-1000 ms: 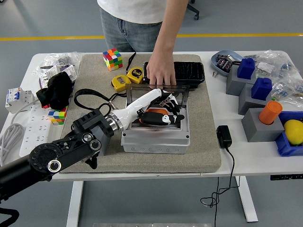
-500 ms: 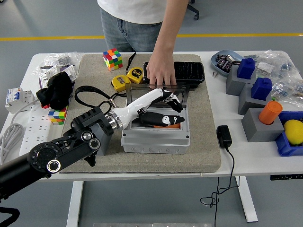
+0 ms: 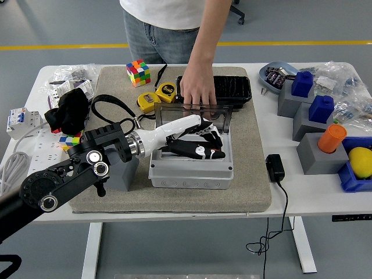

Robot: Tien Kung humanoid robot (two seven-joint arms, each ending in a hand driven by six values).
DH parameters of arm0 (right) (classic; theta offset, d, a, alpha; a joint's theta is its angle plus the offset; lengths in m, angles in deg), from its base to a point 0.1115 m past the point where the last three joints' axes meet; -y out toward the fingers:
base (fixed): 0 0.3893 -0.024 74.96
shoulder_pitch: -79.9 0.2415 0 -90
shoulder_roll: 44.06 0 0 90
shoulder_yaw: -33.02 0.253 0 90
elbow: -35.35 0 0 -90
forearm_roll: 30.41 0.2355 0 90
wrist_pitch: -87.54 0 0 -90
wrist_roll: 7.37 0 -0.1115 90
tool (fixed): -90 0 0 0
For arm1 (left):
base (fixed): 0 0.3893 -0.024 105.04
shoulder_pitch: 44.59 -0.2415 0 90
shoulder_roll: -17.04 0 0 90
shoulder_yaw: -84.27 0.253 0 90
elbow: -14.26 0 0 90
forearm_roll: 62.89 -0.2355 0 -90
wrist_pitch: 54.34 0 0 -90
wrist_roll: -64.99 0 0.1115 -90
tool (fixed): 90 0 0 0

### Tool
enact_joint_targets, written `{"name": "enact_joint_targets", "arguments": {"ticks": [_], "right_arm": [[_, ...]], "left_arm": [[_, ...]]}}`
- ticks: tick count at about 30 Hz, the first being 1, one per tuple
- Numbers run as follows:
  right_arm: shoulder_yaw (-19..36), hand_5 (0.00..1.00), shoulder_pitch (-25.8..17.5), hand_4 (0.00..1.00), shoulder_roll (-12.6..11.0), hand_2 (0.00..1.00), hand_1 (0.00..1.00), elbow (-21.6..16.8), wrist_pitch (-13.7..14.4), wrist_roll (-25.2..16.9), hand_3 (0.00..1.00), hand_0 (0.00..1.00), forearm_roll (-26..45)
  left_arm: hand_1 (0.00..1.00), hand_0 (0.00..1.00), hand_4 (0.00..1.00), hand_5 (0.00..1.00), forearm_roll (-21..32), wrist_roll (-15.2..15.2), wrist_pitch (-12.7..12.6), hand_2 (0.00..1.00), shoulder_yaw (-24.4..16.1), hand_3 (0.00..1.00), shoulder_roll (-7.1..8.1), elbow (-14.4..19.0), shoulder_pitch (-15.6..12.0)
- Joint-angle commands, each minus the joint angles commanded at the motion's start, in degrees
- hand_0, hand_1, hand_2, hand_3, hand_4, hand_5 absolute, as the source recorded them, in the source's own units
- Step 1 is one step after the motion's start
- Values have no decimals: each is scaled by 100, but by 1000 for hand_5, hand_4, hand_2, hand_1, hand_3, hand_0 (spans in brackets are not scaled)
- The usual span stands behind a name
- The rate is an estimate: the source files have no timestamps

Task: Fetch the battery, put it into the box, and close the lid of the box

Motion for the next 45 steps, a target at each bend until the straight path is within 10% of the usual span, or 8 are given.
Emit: {"name": "enact_joint_targets", "arguments": {"ticks": [7,12,24,34,45], "right_arm": [[26,998,-18,998,18,870,942,0,-5,2,881,984,-5],[62,998,-16,998,31,870,942,-1,-4,0,882,984,-12],[132,998,-1,998,89,870,941,-8,9,-5,882,983,-51],[143,998,1,998,124,870,941,-20,16,-4,882,983,-56],[180,998,21,998,134,870,941,-13,15,-2,882,983,-93]], "left_arm": [[604,502,998,697,497,-692,1153,571,-846,526,-4,272,-160],[637,524,998,744,1513,-525,1575,612,-1358,570,-25,227,-272],[743,702,998,751,4308,979,-30,719,-2415,648,-198,457,-390],[940,923,998,850,2229,955,-1828,894,-2923,838,-148,33,-123],[998,998,998,998,-399,41,-1543,998,-2741,975,-40,-188,-10]]}}
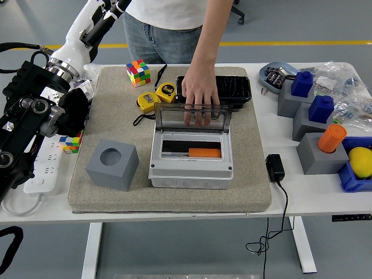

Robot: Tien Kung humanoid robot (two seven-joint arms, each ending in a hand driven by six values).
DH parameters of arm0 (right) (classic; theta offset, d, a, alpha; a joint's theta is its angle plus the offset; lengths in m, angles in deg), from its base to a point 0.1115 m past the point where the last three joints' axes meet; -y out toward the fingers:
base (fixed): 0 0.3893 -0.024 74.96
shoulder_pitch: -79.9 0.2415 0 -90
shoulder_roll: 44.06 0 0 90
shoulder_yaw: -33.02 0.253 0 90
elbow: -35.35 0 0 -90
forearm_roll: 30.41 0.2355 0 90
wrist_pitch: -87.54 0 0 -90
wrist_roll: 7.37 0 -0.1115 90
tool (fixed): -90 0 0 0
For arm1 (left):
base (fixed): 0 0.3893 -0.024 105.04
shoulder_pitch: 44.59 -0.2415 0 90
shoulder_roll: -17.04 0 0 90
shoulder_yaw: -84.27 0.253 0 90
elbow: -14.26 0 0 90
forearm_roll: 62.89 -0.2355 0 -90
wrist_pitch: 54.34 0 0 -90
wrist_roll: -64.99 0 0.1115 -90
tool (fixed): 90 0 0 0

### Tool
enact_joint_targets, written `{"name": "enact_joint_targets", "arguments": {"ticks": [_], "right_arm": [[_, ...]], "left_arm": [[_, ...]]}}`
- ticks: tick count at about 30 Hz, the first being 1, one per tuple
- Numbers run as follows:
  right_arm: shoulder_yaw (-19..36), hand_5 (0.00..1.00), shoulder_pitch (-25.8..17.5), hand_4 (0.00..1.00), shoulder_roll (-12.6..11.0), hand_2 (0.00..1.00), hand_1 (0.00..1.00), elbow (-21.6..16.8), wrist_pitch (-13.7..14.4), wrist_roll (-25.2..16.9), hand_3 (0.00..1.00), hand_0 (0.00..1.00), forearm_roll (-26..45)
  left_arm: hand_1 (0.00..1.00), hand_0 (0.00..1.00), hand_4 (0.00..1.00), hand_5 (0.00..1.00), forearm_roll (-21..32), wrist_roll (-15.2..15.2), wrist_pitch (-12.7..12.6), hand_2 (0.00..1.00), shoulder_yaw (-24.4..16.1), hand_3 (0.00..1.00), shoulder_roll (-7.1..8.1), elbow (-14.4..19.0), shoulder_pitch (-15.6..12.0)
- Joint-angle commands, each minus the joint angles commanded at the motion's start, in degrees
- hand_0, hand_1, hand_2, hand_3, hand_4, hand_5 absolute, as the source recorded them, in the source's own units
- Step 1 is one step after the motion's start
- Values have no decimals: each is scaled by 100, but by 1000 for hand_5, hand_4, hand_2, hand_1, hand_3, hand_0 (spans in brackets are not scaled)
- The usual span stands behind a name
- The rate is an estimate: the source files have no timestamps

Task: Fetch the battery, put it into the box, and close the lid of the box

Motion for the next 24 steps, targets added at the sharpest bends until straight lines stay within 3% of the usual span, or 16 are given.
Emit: {"name": "enact_joint_targets", "arguments": {"ticks": [7,11,12,16,18,24], "right_arm": [[-40,998,10,998,-7,870,941,-10,2,1,882,982,14],[-41,998,9,998,-24,870,941,-7,0,3,882,982,6],[-35,998,4,998,-26,870,941,-6,-1,5,882,982,2],[-18,998,-8,998,-31,870,941,-6,0,8,882,982,-16],[-16,998,-13,998,-29,870,941,-10,2,8,882,982,-16],[0,998,-26,998,-24,870,941,-15,1,12,882,982,-25]], "left_arm": [[998,998,998,998,-1713,-573,623,998,656,969,259,33,17],[998,998,998,998,-2644,-683,766,998,987,969,365,3,38],[998,998,998,998,-2824,-696,788,998,1081,925,394,12,38],[998,998,998,998,-2827,-747,873,998,1289,925,461,81,9],[998,998,998,998,-2737,-777,925,978,1405,876,509,151,-27],[998,998,998,998,-2346,-807,1015,959,1746,856,626,349,-89]]}}
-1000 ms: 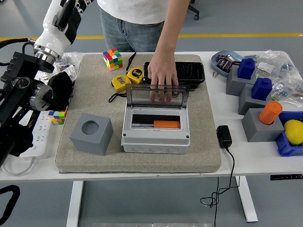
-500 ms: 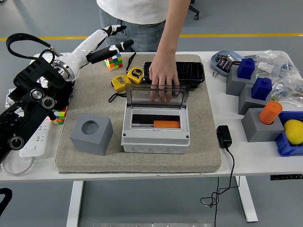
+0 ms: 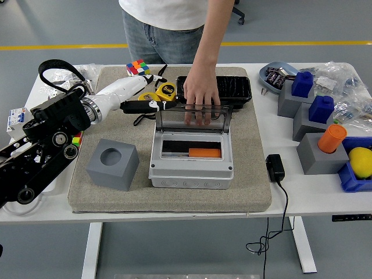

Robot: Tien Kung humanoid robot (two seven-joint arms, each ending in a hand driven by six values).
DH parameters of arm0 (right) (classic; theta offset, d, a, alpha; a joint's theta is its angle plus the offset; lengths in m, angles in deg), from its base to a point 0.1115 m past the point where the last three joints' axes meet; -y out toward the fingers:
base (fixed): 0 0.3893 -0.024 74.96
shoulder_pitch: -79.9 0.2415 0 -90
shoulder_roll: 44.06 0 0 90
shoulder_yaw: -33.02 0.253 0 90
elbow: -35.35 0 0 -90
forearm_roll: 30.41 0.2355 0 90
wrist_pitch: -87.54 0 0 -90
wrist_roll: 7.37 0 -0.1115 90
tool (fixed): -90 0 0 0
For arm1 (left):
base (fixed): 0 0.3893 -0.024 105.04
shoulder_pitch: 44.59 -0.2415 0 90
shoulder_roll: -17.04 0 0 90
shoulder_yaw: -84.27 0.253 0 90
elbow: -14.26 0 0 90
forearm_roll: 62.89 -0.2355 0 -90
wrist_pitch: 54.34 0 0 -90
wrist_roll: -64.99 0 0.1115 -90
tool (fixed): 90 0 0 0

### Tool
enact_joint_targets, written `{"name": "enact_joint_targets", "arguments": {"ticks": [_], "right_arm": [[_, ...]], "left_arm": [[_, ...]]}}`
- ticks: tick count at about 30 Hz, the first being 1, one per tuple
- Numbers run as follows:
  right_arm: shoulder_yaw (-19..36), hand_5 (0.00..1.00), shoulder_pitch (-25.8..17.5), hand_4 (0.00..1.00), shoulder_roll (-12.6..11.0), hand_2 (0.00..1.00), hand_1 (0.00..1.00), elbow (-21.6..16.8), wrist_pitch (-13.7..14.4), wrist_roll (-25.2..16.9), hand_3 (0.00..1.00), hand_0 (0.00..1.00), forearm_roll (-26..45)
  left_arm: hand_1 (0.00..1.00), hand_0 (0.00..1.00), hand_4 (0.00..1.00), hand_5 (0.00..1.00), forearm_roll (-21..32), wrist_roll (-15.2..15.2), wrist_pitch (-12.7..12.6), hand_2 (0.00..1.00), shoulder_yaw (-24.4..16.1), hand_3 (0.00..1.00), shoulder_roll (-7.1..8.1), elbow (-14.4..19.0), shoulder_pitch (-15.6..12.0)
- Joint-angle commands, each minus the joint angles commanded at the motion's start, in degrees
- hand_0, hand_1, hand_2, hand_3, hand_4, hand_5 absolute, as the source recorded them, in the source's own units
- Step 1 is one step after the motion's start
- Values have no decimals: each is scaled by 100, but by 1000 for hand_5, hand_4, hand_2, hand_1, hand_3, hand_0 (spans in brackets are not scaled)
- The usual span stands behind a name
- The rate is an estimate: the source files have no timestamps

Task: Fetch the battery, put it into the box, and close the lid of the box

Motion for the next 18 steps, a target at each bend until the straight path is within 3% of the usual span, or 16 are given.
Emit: {"name": "enact_joint_targets", "arguments": {"ticks": [7,18], "right_arm": [[40,998,24,998,-1,870,941,-8,3,0,882,982,-6],[143,998,24,998,7,870,941,0,3,1,883,982,-61]], "left_arm": [[998,998,998,998,486,-13,84,942,343,848,55,147,7],[998,998,998,998,729,84,8,923,487,831,93,341,16]]}}
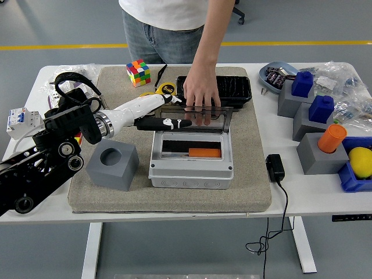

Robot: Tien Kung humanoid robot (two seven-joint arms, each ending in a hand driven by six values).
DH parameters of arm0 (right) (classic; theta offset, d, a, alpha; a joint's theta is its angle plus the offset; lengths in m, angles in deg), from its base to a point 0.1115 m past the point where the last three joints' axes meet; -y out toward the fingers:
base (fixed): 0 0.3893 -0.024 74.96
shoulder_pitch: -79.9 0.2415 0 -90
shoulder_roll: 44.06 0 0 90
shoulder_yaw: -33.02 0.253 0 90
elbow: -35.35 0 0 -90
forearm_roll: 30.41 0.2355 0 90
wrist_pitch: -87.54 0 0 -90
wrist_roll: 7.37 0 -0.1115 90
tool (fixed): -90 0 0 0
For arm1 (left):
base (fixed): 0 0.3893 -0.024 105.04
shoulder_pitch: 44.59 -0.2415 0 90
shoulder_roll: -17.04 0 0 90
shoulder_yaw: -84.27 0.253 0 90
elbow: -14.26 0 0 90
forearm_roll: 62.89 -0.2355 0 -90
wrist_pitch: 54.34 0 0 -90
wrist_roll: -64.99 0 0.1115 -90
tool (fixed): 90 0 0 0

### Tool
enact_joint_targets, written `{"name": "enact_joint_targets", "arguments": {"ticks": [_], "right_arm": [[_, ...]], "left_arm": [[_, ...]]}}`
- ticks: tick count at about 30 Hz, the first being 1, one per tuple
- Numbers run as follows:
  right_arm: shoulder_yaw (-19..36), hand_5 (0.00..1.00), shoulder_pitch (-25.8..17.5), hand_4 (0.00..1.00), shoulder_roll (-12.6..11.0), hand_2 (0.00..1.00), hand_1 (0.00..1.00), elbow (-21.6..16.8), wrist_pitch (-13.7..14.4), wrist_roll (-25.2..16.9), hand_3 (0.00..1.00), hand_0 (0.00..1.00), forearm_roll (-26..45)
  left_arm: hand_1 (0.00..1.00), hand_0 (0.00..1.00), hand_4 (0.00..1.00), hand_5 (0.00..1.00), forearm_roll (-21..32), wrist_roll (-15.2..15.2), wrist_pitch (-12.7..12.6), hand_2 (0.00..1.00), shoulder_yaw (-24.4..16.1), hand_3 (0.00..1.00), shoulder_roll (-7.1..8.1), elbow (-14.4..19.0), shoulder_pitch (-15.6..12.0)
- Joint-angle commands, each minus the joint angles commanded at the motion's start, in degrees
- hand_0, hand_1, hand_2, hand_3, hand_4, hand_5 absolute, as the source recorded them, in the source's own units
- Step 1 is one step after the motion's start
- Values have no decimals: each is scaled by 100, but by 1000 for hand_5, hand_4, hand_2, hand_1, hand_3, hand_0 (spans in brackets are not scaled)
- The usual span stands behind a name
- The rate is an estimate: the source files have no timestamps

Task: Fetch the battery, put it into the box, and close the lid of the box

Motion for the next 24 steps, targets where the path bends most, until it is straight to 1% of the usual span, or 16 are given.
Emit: {"name": "enact_joint_targets", "arguments": {"ticks": [6,10,15,20,24], "right_arm": [[33,998,8,998,0,870,941,-5,-1,2,884,982,-7],[110,998,15,998,-1,870,941,-10,2,0,884,982,-39],[171,998,13,998,-9,870,940,-10,3,1,884,982,-65],[201,998,15,998,-10,871,940,-9,3,2,883,981,-81],[205,998,16,998,-8,870,940,-7,3,4,883,981,-88]], "left_arm": [[998,998,998,998,252,38,-12,923,27,828,29,167,14],[998,998,998,998,347,31,-1,923,132,828,64,154,13],[998,998,998,998,485,36,9,920,282,827,145,219,-7],[998,998,998,998,712,99,-49,907,389,821,250,319,15],[998,998,998,998,774,183,-146,901,370,820,249,309,44]]}}
